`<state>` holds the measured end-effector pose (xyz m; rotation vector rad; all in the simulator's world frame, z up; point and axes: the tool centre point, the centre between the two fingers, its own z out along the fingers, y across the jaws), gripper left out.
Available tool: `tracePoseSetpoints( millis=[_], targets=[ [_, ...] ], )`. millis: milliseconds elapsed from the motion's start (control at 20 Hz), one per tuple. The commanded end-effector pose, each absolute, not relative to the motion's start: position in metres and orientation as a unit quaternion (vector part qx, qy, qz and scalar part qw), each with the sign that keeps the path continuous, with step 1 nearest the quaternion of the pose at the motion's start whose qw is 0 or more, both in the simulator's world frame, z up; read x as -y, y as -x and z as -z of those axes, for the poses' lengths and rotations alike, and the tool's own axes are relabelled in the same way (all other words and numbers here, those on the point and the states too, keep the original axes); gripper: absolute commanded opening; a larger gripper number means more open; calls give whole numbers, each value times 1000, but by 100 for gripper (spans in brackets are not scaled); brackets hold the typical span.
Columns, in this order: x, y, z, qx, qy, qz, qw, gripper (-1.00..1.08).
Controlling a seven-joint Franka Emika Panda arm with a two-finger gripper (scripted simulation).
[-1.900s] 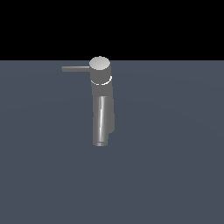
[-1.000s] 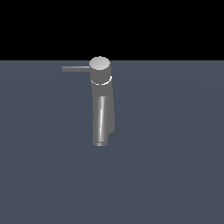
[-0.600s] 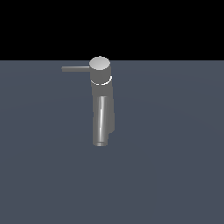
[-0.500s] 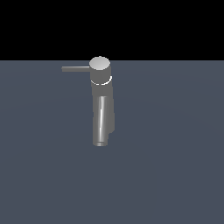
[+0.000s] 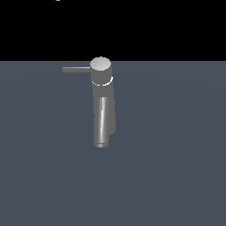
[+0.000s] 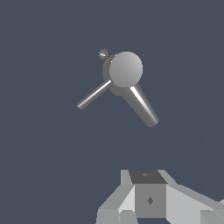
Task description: Turn on the faucet by rotating a designated handle.
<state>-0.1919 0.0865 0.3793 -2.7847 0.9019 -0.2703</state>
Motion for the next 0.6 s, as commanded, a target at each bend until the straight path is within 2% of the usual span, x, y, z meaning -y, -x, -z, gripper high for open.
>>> tracePoseSetpoints(
  millis=[0, 550],
  targets=[
    [-92, 184, -371, -335, 930, 100, 110, -100],
    [-112, 142, -341, -453, 869, 136, 146, -100]
  ],
)
